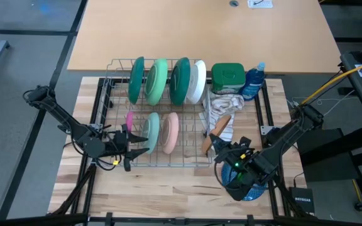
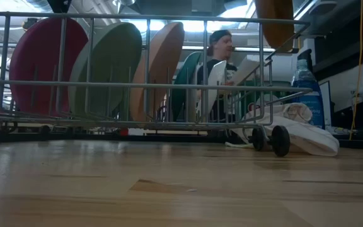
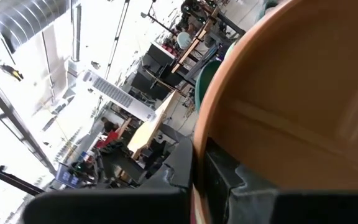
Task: Sort dishes
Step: Put the brown plate in the dish rack
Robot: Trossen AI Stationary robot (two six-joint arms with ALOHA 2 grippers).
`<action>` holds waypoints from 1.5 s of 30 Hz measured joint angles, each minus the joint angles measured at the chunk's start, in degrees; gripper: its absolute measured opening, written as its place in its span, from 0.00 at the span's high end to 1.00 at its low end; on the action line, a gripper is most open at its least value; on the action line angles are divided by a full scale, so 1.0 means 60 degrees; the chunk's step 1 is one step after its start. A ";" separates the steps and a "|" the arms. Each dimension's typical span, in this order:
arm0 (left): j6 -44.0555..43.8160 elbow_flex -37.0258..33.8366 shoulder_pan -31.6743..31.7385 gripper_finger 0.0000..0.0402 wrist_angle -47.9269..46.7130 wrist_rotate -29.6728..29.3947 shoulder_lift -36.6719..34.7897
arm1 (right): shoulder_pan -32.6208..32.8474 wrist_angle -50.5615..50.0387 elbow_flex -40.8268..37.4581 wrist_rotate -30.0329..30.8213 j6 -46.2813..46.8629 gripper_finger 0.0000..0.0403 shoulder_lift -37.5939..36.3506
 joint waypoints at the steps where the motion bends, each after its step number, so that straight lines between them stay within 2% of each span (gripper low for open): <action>1: -0.0004 0.0000 0.0000 0.54 -0.0002 0.0003 0.0000 | -0.0001 0.0005 0.0000 0.0000 0.0000 0.96 -0.0093; 9: 0.0000 0.0000 0.0000 0.54 -0.0005 0.0000 0.0000 | -0.0109 0.0145 0.0000 -0.0089 -0.0036 0.96 -0.0571; 14: 0.0188 0.0000 0.0000 0.54 -0.0002 0.0000 0.0000 | -0.0282 -0.0507 0.0000 -0.0967 -0.0382 0.96 -0.1185; 17: 0.0222 0.0000 0.0000 0.54 -0.0005 0.0000 0.0000 | -0.0331 -0.1366 0.0003 -0.1237 -0.1110 0.96 -0.1834; 20: 0.0248 0.0000 -0.0001 0.54 -0.0005 0.0002 0.0000 | -0.0579 -0.2149 0.0015 -0.1648 -0.2538 0.96 -0.2583; 22: 0.0233 0.0000 -0.0001 0.54 -0.0002 0.0000 0.0000 | -0.0800 -0.2455 0.0015 -0.2309 -0.3706 0.96 -0.3052; 25: 0.0228 0.0000 -0.0002 0.54 -0.0002 0.0002 0.0000 | -0.1377 -0.2358 0.0015 -0.3815 -0.5936 0.96 -0.3687; 30: 0.0219 0.0000 0.0000 0.54 -0.0004 0.0000 0.0000 | -0.2542 -0.2297 0.0015 -0.7841 -0.9231 0.96 -0.4350; 33: 0.0200 0.0000 -0.0001 0.54 -0.0004 0.0002 0.0000 | -0.3132 -0.2301 0.0015 -0.9369 -1.0015 0.96 -0.4467; 45: 0.0178 0.0000 -0.0003 0.54 -0.0007 0.0000 0.0000 | -0.4597 -0.2377 0.0011 -1.0654 -0.9581 0.96 -0.4291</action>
